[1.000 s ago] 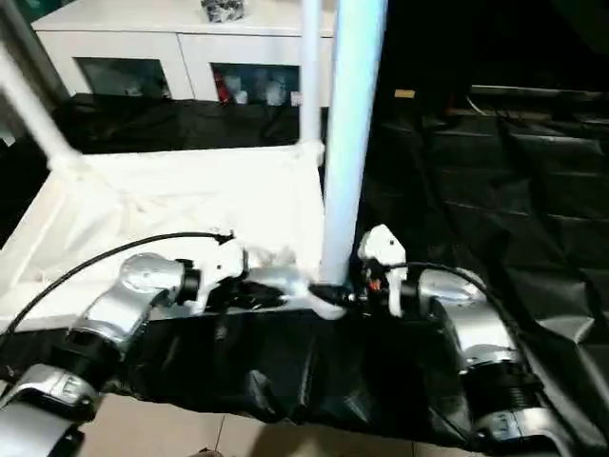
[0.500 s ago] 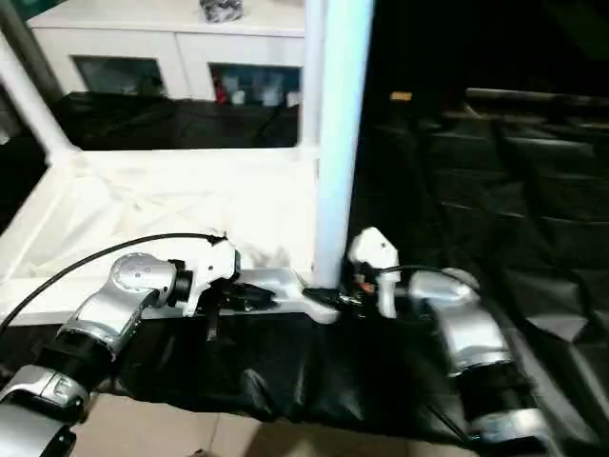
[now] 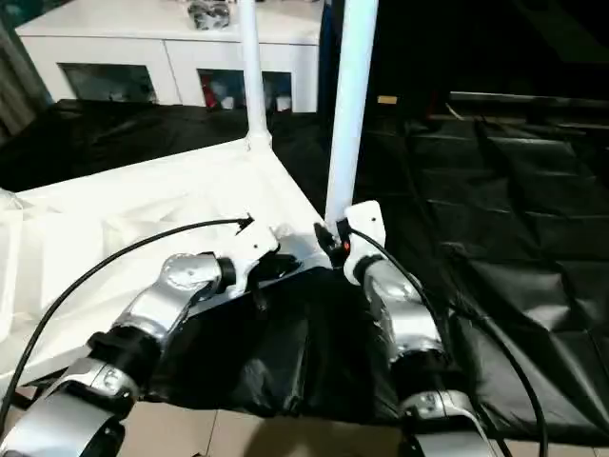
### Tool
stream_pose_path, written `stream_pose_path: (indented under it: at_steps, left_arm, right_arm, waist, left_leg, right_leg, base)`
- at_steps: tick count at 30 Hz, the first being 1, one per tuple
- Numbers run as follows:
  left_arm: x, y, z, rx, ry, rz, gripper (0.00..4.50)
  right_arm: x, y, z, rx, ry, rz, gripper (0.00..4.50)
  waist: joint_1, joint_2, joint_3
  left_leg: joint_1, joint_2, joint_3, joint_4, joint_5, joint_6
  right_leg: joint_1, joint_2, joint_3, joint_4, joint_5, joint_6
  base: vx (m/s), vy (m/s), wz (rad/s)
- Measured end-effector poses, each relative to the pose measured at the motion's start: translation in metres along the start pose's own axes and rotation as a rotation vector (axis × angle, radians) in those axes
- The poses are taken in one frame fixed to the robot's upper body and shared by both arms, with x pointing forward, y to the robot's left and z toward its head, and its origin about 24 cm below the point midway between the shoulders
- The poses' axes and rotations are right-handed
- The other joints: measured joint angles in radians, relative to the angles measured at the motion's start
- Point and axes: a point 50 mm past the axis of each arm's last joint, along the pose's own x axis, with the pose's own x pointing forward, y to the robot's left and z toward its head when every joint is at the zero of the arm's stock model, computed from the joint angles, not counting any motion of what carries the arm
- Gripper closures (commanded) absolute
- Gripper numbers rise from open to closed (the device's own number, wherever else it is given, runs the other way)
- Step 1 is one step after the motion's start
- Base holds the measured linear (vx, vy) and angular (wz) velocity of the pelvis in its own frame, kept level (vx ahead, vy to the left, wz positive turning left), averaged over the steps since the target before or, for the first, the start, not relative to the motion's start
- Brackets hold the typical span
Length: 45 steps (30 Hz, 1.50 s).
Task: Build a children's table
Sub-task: Rotate leg to tighten
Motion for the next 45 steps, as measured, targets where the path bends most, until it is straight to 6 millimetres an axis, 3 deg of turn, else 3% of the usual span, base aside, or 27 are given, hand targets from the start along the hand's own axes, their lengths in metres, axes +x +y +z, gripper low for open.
stream_pose_path:
  at_steps: [3, 8, 11, 20, 25, 27, 32, 40, 45]
  left_arm:
    - [-0.001, 0.001, 0.000, 0.003, -0.001, -0.003, 4.50]
    - [-0.004, 0.002, -0.001, 0.013, 0.002, -0.024, 4.50]
    - [-0.019, 0.007, -0.005, 0.042, -0.004, -0.098, 4.50]
    - [-0.044, 0.011, -0.010, 0.104, 0.000, -0.266, 4.50]
    - [-0.057, 0.012, -0.014, 0.115, 0.018, -0.367, 4.50]
    - [-0.060, 0.012, -0.015, 0.117, 0.023, -0.392, 4.50]
    - [-0.062, 0.011, -0.016, 0.119, 0.026, -0.430, 4.50]
    - [-0.063, 0.010, -0.017, 0.107, 0.025, -0.457, 4.50]
    - [-0.059, 0.012, -0.018, 0.090, 0.029, -0.383, 4.50]
  right_arm:
    - [0.000, 0.000, 0.000, -0.005, -0.007, 0.011, 1.40]
    - [-0.002, -0.002, 0.000, -0.036, -0.007, 0.071, 1.35]
    - [-0.009, -0.008, -0.003, -0.124, 0.035, 0.228, 1.35]
    - [-0.029, -0.017, -0.002, -0.232, 0.114, 0.557, 1.35]
    - [-0.046, -0.016, -0.004, -0.228, 0.145, 0.739, 1.35]
    - [-0.049, -0.015, -0.003, -0.222, 0.162, 0.784, 1.61]
    - [-0.055, -0.016, -0.004, -0.195, 0.173, 0.820, 1.91]
    - [-0.058, -0.013, -0.006, -0.151, 0.175, 0.838, 1.98]
    - [-0.048, -0.005, -0.012, -0.112, 0.125, 0.705, 1.99]
  waist:
    - [0.003, 0.000, 0.000]
    - [0.002, 0.001, 0.001]
    - [-0.001, 0.001, 0.001]
    - [0.024, 0.002, 0.002]
    - [0.037, 0.002, 0.002]
    - [0.038, 0.002, 0.002]
    - [0.040, 0.002, 0.002]
    - [0.041, 0.002, 0.002]
    - [0.033, 0.003, 0.001]
  left_leg:
    - [0.000, 0.000, 0.000, -0.002, 0.000, 0.000]
    - [0.000, 0.001, 0.000, -0.003, 0.000, 0.000]
    - [-0.002, 0.001, 0.000, -0.005, 0.000, 0.000]
    - [-0.015, 0.002, 0.000, -0.003, 0.003, 0.005]
    - [-0.015, 0.003, 0.000, 0.000, 0.003, 0.005]
    - [-0.015, 0.003, 0.000, 0.000, 0.003, 0.005]
    - [-0.015, 0.003, -0.001, 0.001, 0.003, 0.005]
    - [-0.016, 0.003, -0.001, 0.001, 0.003, 0.005]
    - [-0.014, 0.004, -0.001, 0.001, 0.001, -0.001]
  right_leg:
    - [0.000, 0.000, -0.001, 0.000, 0.000, 0.000]
    - [0.000, 0.000, -0.001, 0.000, 0.000, 0.000]
    - [-0.002, 0.001, -0.001, 0.000, 0.003, -0.005]
    - [-0.015, 0.001, -0.004, 0.003, 0.002, -0.007]
    - [-0.016, 0.001, -0.004, 0.004, 0.002, -0.008]
    - [-0.016, 0.001, -0.004, 0.004, 0.002, -0.008]
    - [-0.016, 0.001, -0.004, 0.004, 0.003, -0.008]
    - [-0.015, 0.001, -0.005, 0.004, 0.003, -0.008]
    - [-0.011, 0.001, -0.005, 0.005, 0.005, -0.011]
  base:
    - [0.000, 0.000, 0.00]
    - [0.000, 0.000, 0.00]
    - [0.000, 0.000, 0.00]
    - [0.000, 0.000, 0.00]
    - [0.000, 0.000, 0.00]
    - [0.000, 0.000, 0.00]
    - [0.000, 0.000, 0.00]
    - [0.000, 0.000, 0.00]
    - [0.000, 0.000, 0.00]
